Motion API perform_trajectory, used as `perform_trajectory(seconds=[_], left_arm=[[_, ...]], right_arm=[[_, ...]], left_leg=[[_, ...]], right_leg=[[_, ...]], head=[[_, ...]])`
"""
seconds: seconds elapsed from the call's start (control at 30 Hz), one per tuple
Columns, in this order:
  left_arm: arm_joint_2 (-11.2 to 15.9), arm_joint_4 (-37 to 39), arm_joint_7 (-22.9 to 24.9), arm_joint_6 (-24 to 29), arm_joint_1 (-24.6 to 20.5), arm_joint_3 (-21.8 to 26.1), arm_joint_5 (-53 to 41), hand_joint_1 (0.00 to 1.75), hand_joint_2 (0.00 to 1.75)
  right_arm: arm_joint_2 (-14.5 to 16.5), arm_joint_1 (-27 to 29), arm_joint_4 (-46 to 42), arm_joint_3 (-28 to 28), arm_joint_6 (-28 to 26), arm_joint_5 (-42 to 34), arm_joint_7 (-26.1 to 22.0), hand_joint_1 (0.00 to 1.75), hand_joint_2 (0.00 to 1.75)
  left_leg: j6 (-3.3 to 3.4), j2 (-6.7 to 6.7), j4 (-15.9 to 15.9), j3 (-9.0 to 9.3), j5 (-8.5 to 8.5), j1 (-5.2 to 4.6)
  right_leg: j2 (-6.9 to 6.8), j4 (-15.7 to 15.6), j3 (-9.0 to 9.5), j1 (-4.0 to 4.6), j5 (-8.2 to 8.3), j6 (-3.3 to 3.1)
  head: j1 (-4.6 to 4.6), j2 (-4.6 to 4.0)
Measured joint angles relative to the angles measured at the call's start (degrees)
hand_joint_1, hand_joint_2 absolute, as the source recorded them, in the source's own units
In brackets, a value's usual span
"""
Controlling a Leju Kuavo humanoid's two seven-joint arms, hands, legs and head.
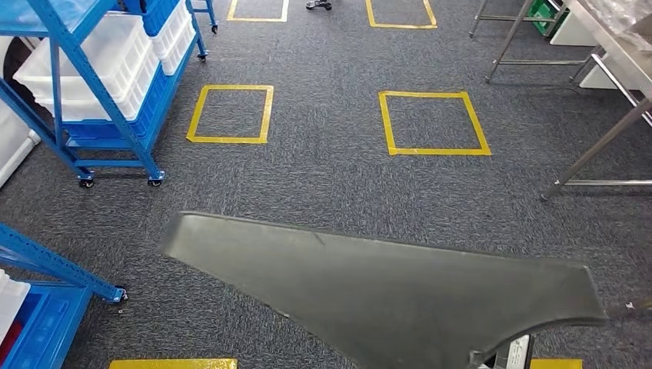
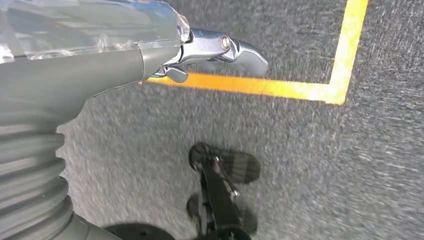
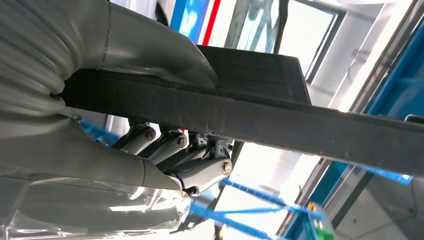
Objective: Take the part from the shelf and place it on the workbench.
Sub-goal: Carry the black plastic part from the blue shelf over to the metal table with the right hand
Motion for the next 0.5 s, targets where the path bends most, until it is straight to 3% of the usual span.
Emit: perform_trajectory(seconds=[0.03, 0.07, 0.13, 0.2, 0.27, 0.33, 0.4, 0.47, 0.5], left_arm=[[0.07, 0.0, 0.06, -0.02, 0.04, 0.02, 0.01, 0.0, 1.75], [0.1, 0.0, 0.1, -0.04, 0.01, 0.03, 0.02, 0.0, 1.75], [0.12, 0.0, 0.13, -0.09, -0.12, 0.06, 0.09, 0.0, 1.75], [0.12, 0.0, 0.08, -0.16, -0.24, 0.1, 0.24, 0.0, 1.75], [0.1, 0.0, -0.03, -0.28, -0.3, 0.18, 0.35, 0.0, 1.75], [0.09, 0.0, -0.17, -0.45, -0.45, 0.22, 0.38, 0.0, 1.75], [0.04, 0.01, -0.4, -0.63, -0.56, 0.25, 0.41, 0.0, 1.75], [-0.02, 0.02, -0.6, -0.75, -0.44, 0.28, 0.44, 0.0, 1.75], [-0.03, 0.02, -0.64, -0.79, -0.32, 0.3, 0.45, 0.0, 1.75]], right_arm=[[-0.03, 0.18, -0.07, 0.0, -0.1, 0.01, 0.01, 1.61, 1.75], [-0.05, 0.34, -0.13, 0.0, -0.15, 0.02, 0.01, 1.61, 1.75], [-0.09, 0.49, -0.33, 0.0, -0.15, 0.02, 0.02, 1.61, 1.75], [-0.1, 0.43, -0.64, 0.0, -0.07, -0.01, 0.01, 1.61, 1.75], [-0.14, 0.39, -0.82, 0.0, 0.12, -0.07, 0.0, 1.61, 1.75], [-0.19, 0.45, -0.94, -0.01, 0.42, -0.18, 0.01, 1.61, 1.75], [-0.2, 0.42, -1.08, -0.02, 0.64, -0.39, -0.04, 1.61, 1.75], [-0.18, 0.39, -1.14, -0.02, 0.7, -0.56, -0.08, 1.61, 1.75], [-0.17, 0.44, -1.11, -0.02, 0.7, -0.59, -0.05, 1.61, 1.75]], left_leg=[[0.04, 0.72, 0.01, 0.0, -0.06, -0.11], [0.05, 1.4, 0.03, 0.04, -0.12, -0.2], [-0.06, 2.56, 0.04, 0.25, -0.29, -0.32], [-0.42, 3.47, 0.05, 0.53, -0.55, -0.52], [-0.96, 4.35, -0.01, 0.75, -0.79, -0.63], [-1.59, 4.95, -0.07, 1.07, -1.05, -0.6], [-2.14, 3.03, 2.09, 0.4, -2.65, -0.47], [-2.48, 0.36, 9.14, -2.88, -6.32, -0.32], [-2.6, -0.14, 13.29, -4.96, -7.97, -0.3]], right_leg=[[-0.17, 2.17, -1.09, -0.09, -0.49, 0.07], [-0.31, 2.09, -1.03, -0.15, 0.17, 0.06], [-1.31, -4.3, 2.45, -0.05, 3.69, -0.31], [-3.49, -11.65, 6.39, 0.58, 5.93, -1.03], [-4.18, -13.96, 7.39, 1.19, 5.99, -1.61], [-2.95, -14.39, 7.48, 1.08, 6.28, -2.11], [-1.91, -15.07, 7.91, 0.63, 6.68, -2.77], [-0.85, -15.31, 8.09, 0.42, 6.84, -3.16], [-0.21, -15.28, 8.07, 0.44, 6.84, -3.22]], head=[[0.0, 0.0], [0.0, 0.0], [-0.01, 0.0], [-0.01, 0.0], [-0.02, 0.0], [-0.04, 0.0], [-0.08, 0.0], [-0.17, 0.0], [-0.22, 0.0]])
